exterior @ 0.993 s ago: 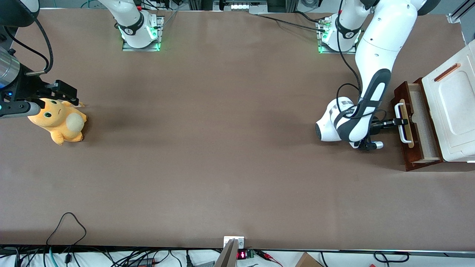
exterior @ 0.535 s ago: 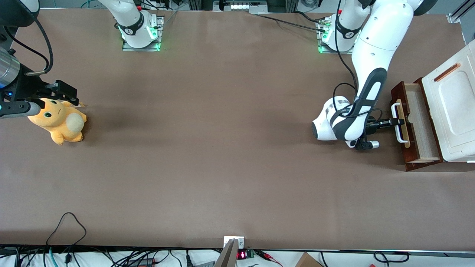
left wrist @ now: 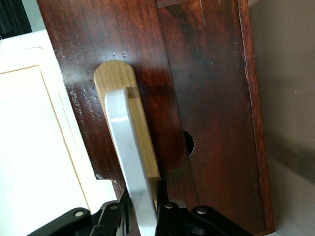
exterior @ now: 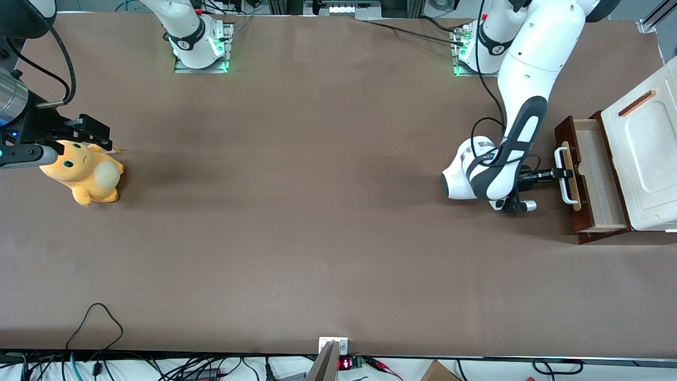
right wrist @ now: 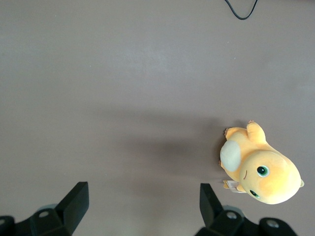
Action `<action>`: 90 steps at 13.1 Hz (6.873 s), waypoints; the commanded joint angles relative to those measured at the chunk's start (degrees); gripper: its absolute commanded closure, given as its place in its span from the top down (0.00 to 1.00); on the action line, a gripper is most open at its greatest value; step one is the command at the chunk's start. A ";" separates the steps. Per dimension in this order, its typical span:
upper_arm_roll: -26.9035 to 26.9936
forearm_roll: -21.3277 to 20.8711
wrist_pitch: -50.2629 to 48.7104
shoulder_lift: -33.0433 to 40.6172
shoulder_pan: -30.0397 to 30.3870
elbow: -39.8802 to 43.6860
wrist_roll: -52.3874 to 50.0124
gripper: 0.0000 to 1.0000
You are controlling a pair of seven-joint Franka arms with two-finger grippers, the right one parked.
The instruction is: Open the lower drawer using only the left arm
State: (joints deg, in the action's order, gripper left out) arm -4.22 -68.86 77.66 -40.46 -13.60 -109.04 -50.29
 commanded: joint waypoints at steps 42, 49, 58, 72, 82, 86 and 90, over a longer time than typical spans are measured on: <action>6.05 18.39 0.63 2.48 -5.20 11.73 18.26 1.00; 14.67 39.22 7.41 13.20 -5.03 19.11 33.66 1.00; 14.59 69.37 8.46 21.39 6.04 35.29 38.61 1.00; 0.82 69.66 12.08 27.89 16.47 32.32 48.36 1.00; -0.62 69.48 15.94 36.42 17.83 19.74 50.12 1.00; -0.53 68.86 15.94 35.46 17.82 23.43 49.94 1.00; -0.62 68.95 11.29 35.45 17.47 23.88 50.03 1.00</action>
State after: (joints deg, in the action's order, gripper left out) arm -4.51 -0.49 91.16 -5.43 3.54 -85.82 -1.66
